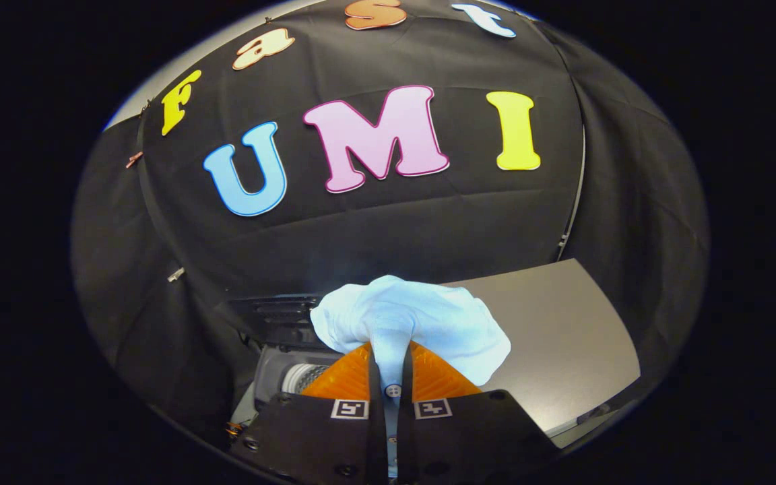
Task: Put the clothes into the washing machine and then close the washing machine lid.
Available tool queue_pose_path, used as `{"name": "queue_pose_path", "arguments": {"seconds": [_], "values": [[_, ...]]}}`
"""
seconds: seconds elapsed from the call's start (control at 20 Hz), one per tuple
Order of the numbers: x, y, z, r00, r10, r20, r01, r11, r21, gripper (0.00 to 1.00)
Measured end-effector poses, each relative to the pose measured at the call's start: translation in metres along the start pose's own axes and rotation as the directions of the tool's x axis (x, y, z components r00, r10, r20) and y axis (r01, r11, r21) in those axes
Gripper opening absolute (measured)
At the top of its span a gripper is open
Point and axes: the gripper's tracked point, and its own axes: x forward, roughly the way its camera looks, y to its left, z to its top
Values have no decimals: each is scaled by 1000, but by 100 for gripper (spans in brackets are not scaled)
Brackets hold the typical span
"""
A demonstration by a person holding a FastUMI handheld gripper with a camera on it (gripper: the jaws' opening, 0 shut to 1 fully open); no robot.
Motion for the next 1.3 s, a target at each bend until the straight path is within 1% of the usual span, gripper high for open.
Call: {"name": "queue_pose_path", "arguments": {"seconds": [0.35, 0.5, 0.75, 0.85, 1.0, 1.2, 1.3], "values": [[8, 100, -20, 994, 104, -36, -106, 993, -45, 10], [22, 139, -38, 987, 141, -77, -145, 988, -49, 10], [56, 188, -74, 977, 170, -126, -178, 983, -52, 10], [74, 198, -92, 972, 171, -160, -181, 982, -46, 10], [105, 205, -116, 973, 135, -186, -150, 987, -64, 10], [149, 208, -143, 973, 97, -207, -120, 988, -100, 10], [169, 212, -154, 976, 87, -197, -112, 986, -119, 10]]}}
